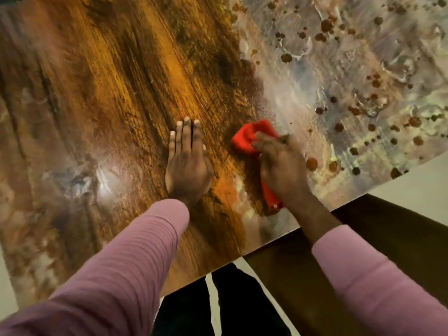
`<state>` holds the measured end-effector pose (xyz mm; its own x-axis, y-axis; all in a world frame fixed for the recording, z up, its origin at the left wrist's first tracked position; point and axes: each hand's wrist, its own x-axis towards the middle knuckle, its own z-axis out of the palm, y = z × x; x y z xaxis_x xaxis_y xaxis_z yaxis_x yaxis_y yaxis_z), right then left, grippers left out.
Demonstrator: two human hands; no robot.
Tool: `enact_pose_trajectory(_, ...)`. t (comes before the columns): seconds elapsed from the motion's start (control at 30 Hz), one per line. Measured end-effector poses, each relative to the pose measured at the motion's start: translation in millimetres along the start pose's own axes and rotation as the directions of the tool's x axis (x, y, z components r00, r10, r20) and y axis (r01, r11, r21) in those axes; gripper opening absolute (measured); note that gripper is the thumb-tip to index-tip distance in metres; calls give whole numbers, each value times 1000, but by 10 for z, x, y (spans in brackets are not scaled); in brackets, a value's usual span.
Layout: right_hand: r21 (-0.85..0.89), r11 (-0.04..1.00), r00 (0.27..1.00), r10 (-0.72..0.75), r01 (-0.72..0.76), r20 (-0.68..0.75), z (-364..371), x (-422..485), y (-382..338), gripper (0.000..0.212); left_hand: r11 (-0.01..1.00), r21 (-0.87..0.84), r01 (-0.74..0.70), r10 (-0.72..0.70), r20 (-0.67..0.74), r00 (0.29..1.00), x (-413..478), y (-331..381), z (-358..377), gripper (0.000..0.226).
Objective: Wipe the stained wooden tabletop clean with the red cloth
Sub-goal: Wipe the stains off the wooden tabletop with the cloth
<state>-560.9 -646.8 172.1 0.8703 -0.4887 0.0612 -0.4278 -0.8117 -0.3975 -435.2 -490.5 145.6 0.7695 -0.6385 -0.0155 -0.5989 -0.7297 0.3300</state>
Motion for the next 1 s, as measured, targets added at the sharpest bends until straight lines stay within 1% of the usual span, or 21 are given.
enact_pose_trajectory(0.03, -11, 992, 991, 127, -128, -47, -15, 27, 22, 39, 1000, -5, 7, -7, -12, 1000, -4, 1, 17, 58)
enact_pose_trajectory(0.07, 2, 976, 973, 215, -216, -82, -12, 31, -6, 40, 1000, -4, 10, -10, -21, 1000, -8, 3, 32, 58)
enact_pose_trajectory(0.1, 14, 968, 964, 251, -250, -93, 3, 4, -65, 40, 1000, 1, 8, -8, -26, 1000, -9, 1, 43, 58)
enact_pose_trajectory(0.13, 18, 971, 968, 240, -239, -76, 28, -57, -143, 40, 1000, 6, 6, -5, -29, 1000, -12, -4, 52, 57)
enact_pose_trajectory(0.17, 20, 982, 981, 188, -187, -39, 54, -151, -220, 39, 1000, 8, 2, -2, -33, 999, -10, -12, 56, 57)
enact_pose_trajectory(0.23, 38, 999, 998, 25, -27, 52, 101, -411, -339, 37, 1000, 9, -10, 10, -41, 999, -3, -13, 61, 56)
enact_pose_trajectory(0.3, 76, 987, 978, -153, 144, 141, 107, -678, -389, 31, 1000, 15, -13, 14, -40, 999, 0, -20, 61, 57)
enact_pose_trajectory(0.37, 69, 973, 950, -229, 219, 213, 62, -794, -322, 28, 1000, 11, -17, 18, -42, 999, 2, -18, 62, 57)
enact_pose_trajectory(0.4, 29, 978, 956, -207, 205, 206, 31, -779, -262, 29, 1000, 7, -20, 21, -44, 999, -2, -17, 63, 57)
enact_pose_trajectory(0.43, -6, 990, 975, -138, 141, 172, 4, -740, -201, 29, 1000, 5, -21, 21, -49, 999, -2, -18, 63, 57)
enact_pose_trajectory(0.47, -30, 999, 993, -32, 36, 112, -34, -679, -155, 30, 1000, 3, -20, 20, -56, 998, -4, -21, 67, 56)
enact_pose_trajectory(0.53, -11, 987, 987, 162, -162, 4, -80, -596, -119, 35, 1000, 2, -18, 18, -70, 997, -6, -26, 77, 56)
enact_pose_trajectory(0.6, 3, 978, 978, 207, -207, 9, -59, -651, -250, 38, 1000, 3, -21, 21, -73, 997, -3, -38, 90, 57)
enact_pose_trajectory(0.67, 15, 992, 988, 121, -123, 95, 18, -876, -480, 39, 1000, 4, -21, 22, -73, 997, -3, -50, 107, 57)
enact_pose_trajectory(0.77, 170, 981, 981, -120, 94, 150, 125, -1394, -763, 43, 1000, 7, -25, 25, -83, 996, 4, -63, 125, 57)
enact_pose_trajectory(0.83, 114, 965, 946, -256, 238, 199, 67, -1612, -799, 37, 1000, 2, -26, 26, -85, 996, 3, -65, 127, 57)
enact_pose_trajectory(0.87, 85, 969, 944, -246, 233, 221, 32, -1650, -748, 34, 1000, 4, -28, 29, -85, 996, -1, -64, 133, 57)
enact_pose_trajectory(0.9, 86, 983, 959, -180, 164, 219, 20, -1640, -657, 31, 1000, 6, -29, 29, -82, 996, -3, -67, 134, 57)
enact_pose_trajectory(0.93, 108, 990, 980, -107, 90, 170, -6, -1575, -537, 30, 1000, 5, -29, 29, -79, 996, -4, -71, 136, 57)
enact_pose_trajectory(0.97, 106, 994, 994, 9, -21, 107, -32, -1491, -435, 31, 1000, -1, -31, 31, -77, 997, -2, -69, 138, 58)
enact_pose_trajectory(1.0, 14, 994, 988, 109, -111, 105, -73, -1384, -364, 36, 999, -6, -33, 32, -77, 997, 3, -69, 139, 58)
